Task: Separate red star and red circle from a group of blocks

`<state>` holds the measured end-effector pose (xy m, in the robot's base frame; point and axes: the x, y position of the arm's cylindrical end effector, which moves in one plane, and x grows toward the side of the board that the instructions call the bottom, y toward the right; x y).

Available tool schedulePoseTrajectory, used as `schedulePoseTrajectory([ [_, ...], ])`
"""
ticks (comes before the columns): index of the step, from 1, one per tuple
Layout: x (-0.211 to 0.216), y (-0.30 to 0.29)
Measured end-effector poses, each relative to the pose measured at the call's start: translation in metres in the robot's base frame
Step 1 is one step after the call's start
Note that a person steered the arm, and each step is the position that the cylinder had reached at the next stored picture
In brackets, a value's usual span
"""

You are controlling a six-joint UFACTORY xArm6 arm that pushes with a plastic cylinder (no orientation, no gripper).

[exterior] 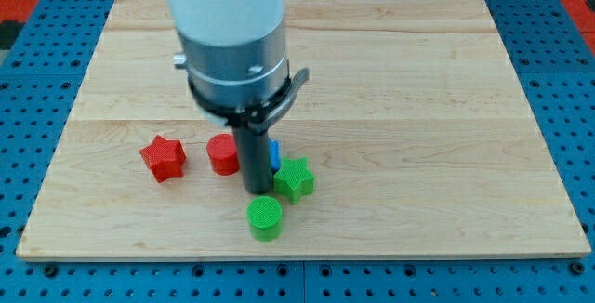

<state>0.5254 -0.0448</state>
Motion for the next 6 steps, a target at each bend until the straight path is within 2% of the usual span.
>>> schedulePoseTrajectory([
  [1,-0.036,0.0],
  [3,-0.037,-0.015],
  [5,-0.031,-0.103],
  [6,-0.043,-0.112],
])
